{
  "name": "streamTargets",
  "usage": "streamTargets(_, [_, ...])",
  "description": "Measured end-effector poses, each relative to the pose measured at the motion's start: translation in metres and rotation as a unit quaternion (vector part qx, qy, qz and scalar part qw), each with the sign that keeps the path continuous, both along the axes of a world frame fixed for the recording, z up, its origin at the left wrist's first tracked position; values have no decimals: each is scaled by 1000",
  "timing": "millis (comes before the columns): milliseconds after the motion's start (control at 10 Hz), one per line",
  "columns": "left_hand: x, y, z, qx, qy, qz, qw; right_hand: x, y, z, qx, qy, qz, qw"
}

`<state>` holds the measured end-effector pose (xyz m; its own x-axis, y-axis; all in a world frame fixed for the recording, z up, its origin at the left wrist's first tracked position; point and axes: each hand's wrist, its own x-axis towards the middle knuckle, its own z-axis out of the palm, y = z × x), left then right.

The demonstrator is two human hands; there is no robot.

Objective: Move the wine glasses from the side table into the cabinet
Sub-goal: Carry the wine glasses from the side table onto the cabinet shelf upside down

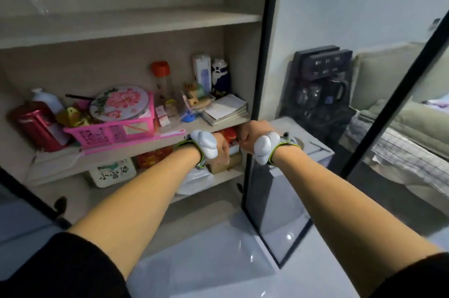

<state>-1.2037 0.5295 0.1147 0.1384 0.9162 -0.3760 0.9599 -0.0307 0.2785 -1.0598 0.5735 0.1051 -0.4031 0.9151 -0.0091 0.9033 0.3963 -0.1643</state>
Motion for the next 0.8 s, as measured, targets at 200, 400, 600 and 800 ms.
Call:
streamTargets(200, [49,-16,-61,-84,-71,-22,994,67,-44,-55,-82,-23,-76,994])
streamTargets(400, [126,-31,-103,-152,-84,-79,982,143,-83,-98,-149,22,-151,977])
streamTargets(600, [229,-46,-140,-187,-69,-120,973,241,-126,-132,-183,40,-218,958])
streamTargets(800, [351,-62,-158,-214,-57,-157,963,358,-161,-154,-195,73,-291,934])
